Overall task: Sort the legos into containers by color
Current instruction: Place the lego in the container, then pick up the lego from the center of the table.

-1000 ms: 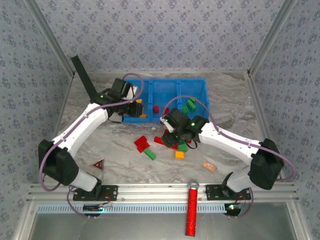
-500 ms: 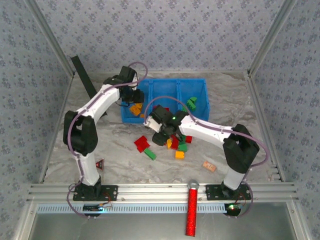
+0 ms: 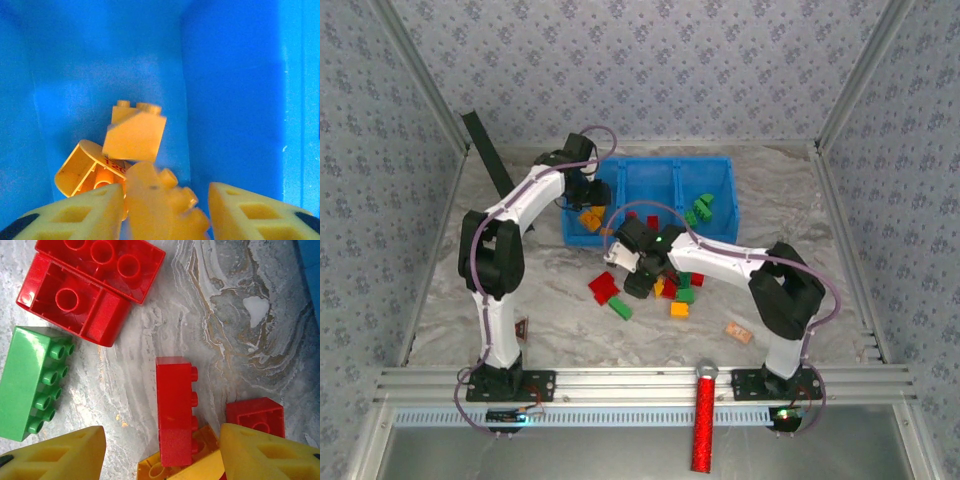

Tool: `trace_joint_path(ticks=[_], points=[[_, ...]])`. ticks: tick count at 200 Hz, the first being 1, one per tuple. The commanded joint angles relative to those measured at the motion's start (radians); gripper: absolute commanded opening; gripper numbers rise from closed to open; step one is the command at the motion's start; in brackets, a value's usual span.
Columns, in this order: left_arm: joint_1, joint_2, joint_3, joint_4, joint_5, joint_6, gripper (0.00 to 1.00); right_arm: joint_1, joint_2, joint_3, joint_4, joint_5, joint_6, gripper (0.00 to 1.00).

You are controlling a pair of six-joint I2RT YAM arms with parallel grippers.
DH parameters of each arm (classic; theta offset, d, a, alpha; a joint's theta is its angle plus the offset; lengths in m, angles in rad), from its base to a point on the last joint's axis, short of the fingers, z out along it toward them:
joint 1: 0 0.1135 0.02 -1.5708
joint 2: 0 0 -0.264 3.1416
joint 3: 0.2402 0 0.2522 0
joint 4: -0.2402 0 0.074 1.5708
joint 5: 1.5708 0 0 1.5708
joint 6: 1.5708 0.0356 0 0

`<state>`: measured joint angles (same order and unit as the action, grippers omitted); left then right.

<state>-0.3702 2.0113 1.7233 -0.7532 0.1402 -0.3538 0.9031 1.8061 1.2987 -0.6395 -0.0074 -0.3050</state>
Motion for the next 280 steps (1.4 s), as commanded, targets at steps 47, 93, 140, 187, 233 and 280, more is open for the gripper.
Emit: trace_joint_path(ticks=[47, 93, 140, 187, 233, 280], points=[[0.005, -0.038, 0.060, -0.051, 0.001, -0.001, 0.56, 0.002, 0.052, 0.031, -0.029, -0.015, -0.032, 0.64], [0.006, -0.117, 0.106, -0.088, 0.005, 0.014, 0.58, -0.003, 0.085, 0.041, -0.027, -0.012, -0.037, 0.62], [0.005, -0.201, 0.112, -0.119, 0.007, 0.034, 0.60, -0.004, 0.131, 0.066, -0.037, -0.015, -0.039, 0.51], [0.012, -0.323, 0.050, -0.160, -0.006, 0.071, 0.61, -0.010, 0.164, 0.083, -0.065, -0.008, -0.039, 0.27], [0.030, -0.474, -0.052, -0.199, -0.039, 0.095, 0.64, -0.033, 0.099, 0.106, -0.110, -0.094, -0.027, 0.19], [0.029, -0.641, -0.198, -0.269, -0.112, 0.127, 0.64, -0.177, -0.057, 0.162, -0.140, -0.235, 0.051, 0.17]])
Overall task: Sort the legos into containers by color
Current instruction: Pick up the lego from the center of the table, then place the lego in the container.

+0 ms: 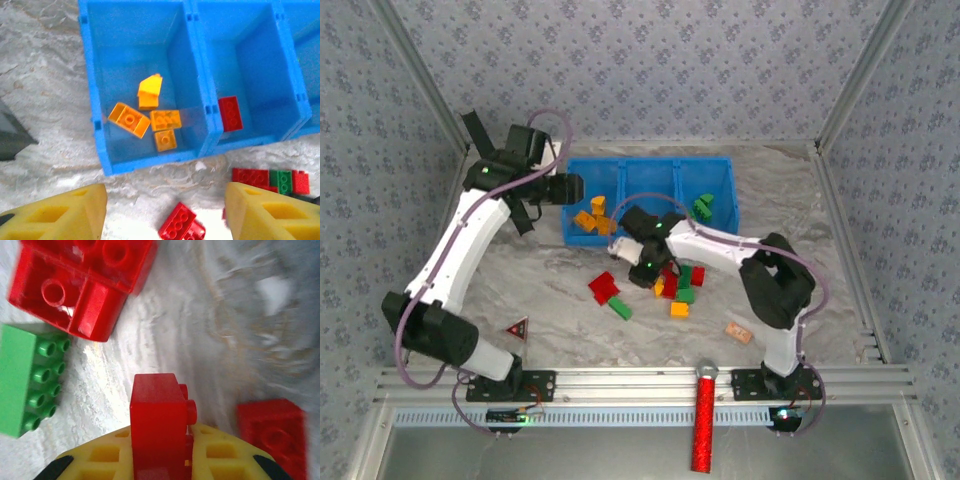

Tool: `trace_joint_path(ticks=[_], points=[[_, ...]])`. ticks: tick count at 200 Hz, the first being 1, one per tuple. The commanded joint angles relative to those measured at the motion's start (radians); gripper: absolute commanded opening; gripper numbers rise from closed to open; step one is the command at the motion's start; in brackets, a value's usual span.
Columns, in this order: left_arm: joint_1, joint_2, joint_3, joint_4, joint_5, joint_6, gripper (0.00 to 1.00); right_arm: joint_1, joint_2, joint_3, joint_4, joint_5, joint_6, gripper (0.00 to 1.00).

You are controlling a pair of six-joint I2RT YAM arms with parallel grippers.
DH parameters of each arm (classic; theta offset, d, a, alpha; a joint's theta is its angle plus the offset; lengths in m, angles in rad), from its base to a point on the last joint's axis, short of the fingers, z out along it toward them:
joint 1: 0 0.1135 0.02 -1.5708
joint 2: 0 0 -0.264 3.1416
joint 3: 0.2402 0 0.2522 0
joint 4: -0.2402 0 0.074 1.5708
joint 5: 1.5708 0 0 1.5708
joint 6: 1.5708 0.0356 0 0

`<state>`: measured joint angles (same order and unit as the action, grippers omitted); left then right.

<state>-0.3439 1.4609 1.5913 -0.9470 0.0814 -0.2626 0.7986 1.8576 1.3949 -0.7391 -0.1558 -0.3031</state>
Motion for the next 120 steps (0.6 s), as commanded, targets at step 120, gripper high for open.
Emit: trace_joint_path(ticks=[120], points=[[-0.100, -0.343, -0.345, -0.322, -0.085, 0.072, 0.69, -0.197, 0.096, 0.380, 0.028, 0.223, 0.149, 0.21]])
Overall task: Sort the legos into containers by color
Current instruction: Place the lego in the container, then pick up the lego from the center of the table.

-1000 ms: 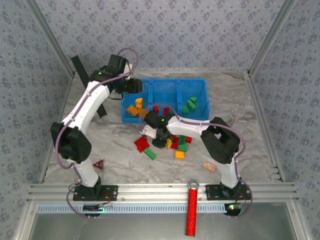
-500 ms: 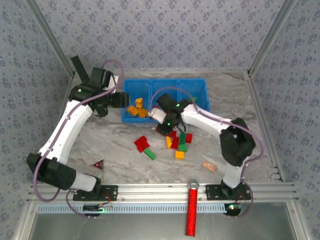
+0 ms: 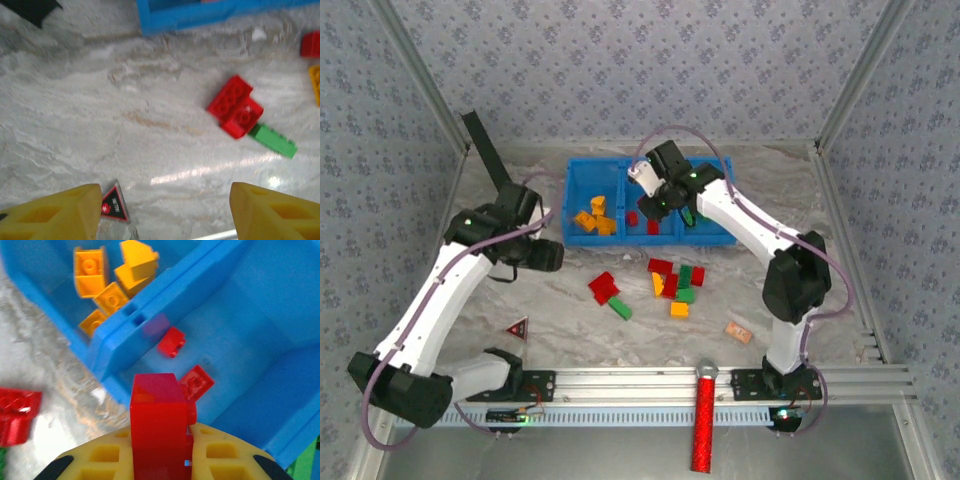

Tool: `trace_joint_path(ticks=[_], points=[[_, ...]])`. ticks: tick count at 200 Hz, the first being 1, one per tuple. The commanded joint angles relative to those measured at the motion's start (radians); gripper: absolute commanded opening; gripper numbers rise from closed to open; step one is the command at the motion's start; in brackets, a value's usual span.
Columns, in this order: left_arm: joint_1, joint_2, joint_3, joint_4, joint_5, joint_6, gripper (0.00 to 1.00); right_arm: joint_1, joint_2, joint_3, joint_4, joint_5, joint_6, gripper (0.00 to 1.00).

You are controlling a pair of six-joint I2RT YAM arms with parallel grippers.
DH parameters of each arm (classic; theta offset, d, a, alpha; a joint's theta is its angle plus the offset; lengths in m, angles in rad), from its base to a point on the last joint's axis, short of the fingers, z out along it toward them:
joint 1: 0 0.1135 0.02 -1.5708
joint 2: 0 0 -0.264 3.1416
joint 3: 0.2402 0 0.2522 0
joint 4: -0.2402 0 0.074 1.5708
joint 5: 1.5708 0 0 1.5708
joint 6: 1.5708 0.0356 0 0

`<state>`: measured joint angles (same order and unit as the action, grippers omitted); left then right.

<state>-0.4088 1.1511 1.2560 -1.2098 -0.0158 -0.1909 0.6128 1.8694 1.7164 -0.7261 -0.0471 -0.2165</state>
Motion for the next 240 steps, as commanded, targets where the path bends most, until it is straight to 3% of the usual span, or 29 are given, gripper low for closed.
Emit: trace_joint_path(ticks=[1, 52, 131, 167, 211, 240], points=[[-0.037, -0.035, -0.009, -0.061, 0.012, -0.001, 0.69, -0.011, 0.088, 0.062, 0.016, 0.117, 0.065, 0.21], [-0.072, -0.094, -0.043, -0.086, 0.020, -0.041, 0.70, -0.048, 0.315, 0.271, -0.020, 0.188, 0.119, 0.22], [-0.118, -0.052, -0.091, -0.048, 0.065, -0.037, 0.72, -0.052, 0.459, 0.354, -0.014, 0.225, 0.105, 0.29], [-0.136, 0.034, -0.069, -0.003, 0.077, -0.001, 0.79, -0.049, 0.431, 0.336, -0.017, 0.220, 0.094, 0.35], [-0.157, 0.163, -0.055, 0.104, 0.085, 0.006, 0.80, -0.044, 0.364, 0.292, -0.023, 0.207, 0.084, 0.42], [-0.227, 0.281, -0.054, 0.191, 0.056, 0.016, 0.79, -0.038, 0.263, 0.237, -0.029, 0.198, 0.088, 0.43]])
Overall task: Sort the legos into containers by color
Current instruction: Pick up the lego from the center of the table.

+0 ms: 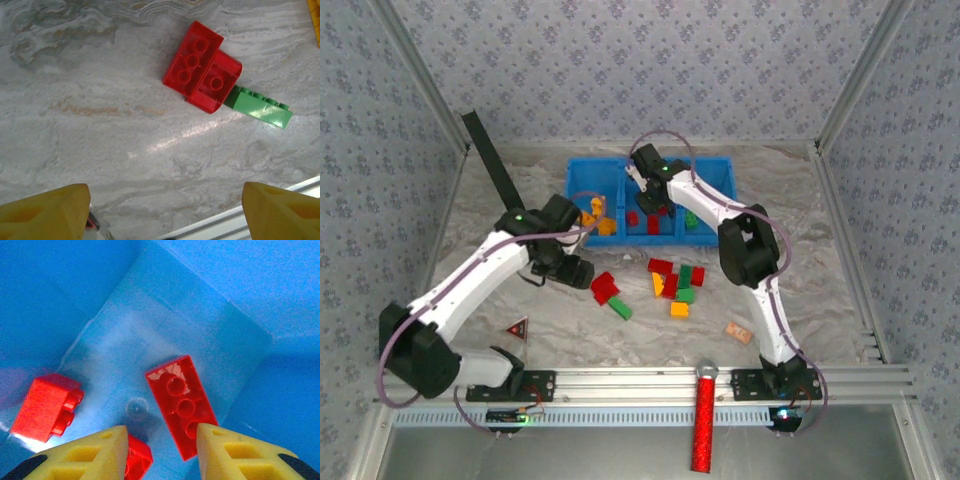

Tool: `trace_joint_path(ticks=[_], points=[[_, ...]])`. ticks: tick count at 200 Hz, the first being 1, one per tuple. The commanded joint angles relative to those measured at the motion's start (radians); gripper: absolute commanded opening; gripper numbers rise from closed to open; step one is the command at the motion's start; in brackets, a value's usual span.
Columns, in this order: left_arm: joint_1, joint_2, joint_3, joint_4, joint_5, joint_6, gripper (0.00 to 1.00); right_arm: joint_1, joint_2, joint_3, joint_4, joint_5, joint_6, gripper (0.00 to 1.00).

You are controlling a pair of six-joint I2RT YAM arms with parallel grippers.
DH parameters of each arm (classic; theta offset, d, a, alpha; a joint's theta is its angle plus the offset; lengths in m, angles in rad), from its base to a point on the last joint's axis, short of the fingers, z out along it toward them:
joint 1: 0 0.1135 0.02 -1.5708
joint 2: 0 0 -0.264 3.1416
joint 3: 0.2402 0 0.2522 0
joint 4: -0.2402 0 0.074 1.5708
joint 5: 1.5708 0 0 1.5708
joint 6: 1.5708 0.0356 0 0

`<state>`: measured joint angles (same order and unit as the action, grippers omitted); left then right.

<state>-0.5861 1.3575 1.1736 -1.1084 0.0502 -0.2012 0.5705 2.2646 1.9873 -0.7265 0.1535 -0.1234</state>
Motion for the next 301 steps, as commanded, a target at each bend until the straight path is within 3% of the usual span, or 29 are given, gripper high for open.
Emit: trace_joint_path(ticks=[1, 51, 126, 199, 301], points=[[-0.051, 0.079, 0.028, 0.093, -0.010, 0.026, 0.79, 0.006, -0.136, -0.036, -0.029, -0.003, -0.005, 0.43], [-0.086, 0.238, 0.025, 0.207, -0.029, 0.025, 0.78, 0.009, -0.443, -0.304, 0.000, 0.005, 0.055, 0.61], [-0.089, 0.374, 0.056, 0.286, -0.017, 0.033, 0.78, 0.030, -0.843, -0.758, 0.086, -0.043, 0.224, 0.65], [-0.090, 0.465, 0.083, 0.313, -0.050, 0.026, 0.78, 0.079, -0.865, -0.954, 0.197, -0.078, 0.338, 0.66], [-0.077, 0.503, 0.014, 0.337, -0.079, -0.016, 0.71, 0.115, -0.850, -0.906, 0.131, -0.039, 0.334, 0.66]])
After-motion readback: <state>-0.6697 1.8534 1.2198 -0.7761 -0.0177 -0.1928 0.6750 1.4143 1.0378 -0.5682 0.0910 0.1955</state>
